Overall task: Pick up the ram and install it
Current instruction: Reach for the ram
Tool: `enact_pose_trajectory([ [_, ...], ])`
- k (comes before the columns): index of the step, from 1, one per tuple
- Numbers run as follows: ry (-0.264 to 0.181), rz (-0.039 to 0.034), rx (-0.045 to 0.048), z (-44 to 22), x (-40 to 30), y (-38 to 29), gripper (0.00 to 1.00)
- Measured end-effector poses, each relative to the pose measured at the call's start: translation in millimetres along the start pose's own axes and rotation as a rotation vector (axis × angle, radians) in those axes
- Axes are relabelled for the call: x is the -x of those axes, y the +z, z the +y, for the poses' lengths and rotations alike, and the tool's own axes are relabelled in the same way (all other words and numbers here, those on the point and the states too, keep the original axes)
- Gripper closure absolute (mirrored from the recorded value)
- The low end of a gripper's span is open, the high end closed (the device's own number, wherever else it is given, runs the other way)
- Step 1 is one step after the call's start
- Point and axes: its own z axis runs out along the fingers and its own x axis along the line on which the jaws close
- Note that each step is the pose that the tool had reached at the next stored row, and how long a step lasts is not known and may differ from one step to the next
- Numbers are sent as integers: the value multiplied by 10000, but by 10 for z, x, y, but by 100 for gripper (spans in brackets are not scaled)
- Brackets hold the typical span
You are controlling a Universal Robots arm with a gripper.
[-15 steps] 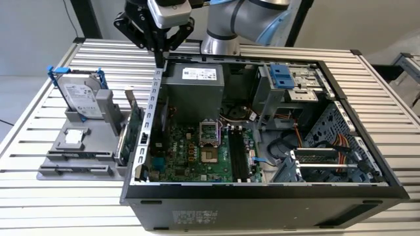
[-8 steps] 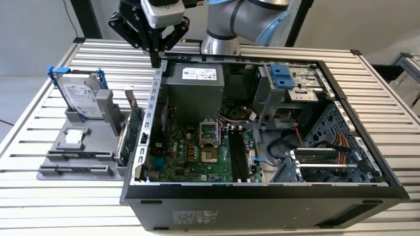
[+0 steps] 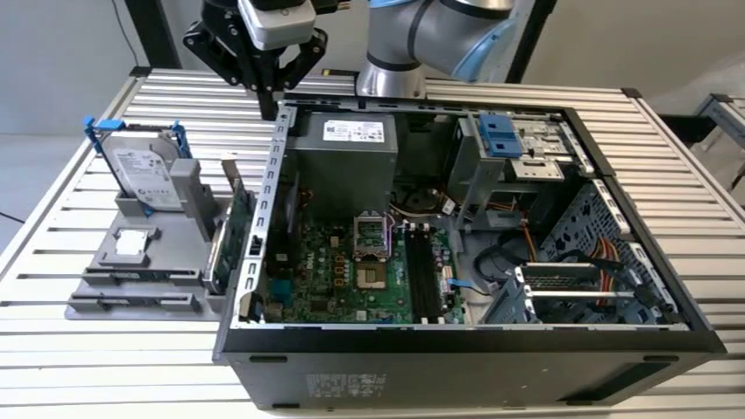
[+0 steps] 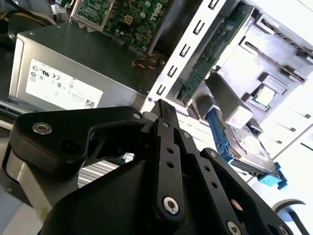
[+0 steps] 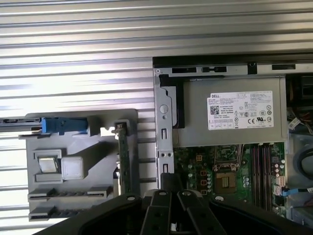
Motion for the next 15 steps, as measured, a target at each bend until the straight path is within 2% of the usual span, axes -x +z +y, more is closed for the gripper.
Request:
enact_pose_trajectory([
  [15, 0, -1, 1, -10, -141, -3, 100],
])
